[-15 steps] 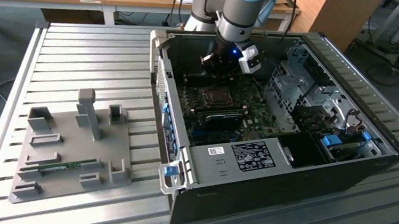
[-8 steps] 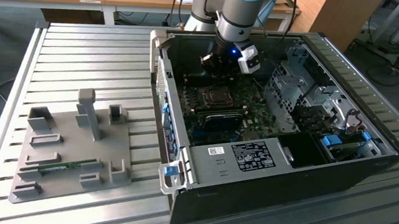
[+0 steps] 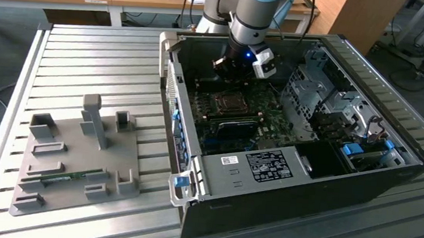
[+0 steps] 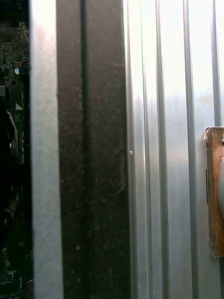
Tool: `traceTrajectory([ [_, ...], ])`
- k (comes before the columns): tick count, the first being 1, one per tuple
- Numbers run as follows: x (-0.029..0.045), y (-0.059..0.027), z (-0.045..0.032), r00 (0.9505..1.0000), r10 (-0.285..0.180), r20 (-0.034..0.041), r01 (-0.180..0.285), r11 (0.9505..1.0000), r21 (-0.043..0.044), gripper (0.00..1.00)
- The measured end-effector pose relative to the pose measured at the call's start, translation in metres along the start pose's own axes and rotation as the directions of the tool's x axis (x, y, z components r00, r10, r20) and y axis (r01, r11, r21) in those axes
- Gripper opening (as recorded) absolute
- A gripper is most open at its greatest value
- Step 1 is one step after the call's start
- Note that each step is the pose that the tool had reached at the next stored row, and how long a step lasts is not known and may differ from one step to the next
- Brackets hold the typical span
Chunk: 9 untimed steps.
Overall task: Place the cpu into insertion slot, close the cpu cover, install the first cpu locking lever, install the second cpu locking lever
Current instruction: 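Install the first cpu locking lever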
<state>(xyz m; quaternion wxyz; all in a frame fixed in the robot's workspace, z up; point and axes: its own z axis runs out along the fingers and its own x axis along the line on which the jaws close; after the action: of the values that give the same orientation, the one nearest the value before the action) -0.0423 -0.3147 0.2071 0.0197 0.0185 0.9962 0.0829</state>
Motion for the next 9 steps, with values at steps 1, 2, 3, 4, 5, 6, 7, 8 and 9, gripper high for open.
traceTrajectory([
  [1,0.0,0.0,0.0002,1.0,0.0,0.0009,0.0,1.0,-0.0003,0.11],
  [2,0.0,0.0,0.0004,1.0,0.0,0.0016,0.0,1.0,-0.0007,0.11],
  [3,0.0,-0.0001,0.0006,1.0,0.0,0.0021,0.0,1.0,-0.0006,0.11],
  [4,0.0,-0.0001,0.0008,1.0,0.0,0.0024,0.0,1.0,-0.001,0.11],
  [5,0.0,-0.0001,0.001,1.0,0.0,0.0026,0.0,1.0,-0.0013,0.11],
  [6,0.0001,0.0001,0.0012,1.0,0.002,0.0031,-0.002,1.0,-0.0013,0.11],
  [7,0.0001,0.0001,0.0012,1.0,0.008,0.004,-0.008,1.0,-0.0011,0.11],
  [8,0.0001,0.0001,0.0013,0.9998,0.017,0.0055,-0.017,0.9999,-0.0009,0.11],
  [9,0.0001,0.0001,0.0013,0.9997,0.024,0.0067,-0.024,0.9997,-0.0005,0.11],
])
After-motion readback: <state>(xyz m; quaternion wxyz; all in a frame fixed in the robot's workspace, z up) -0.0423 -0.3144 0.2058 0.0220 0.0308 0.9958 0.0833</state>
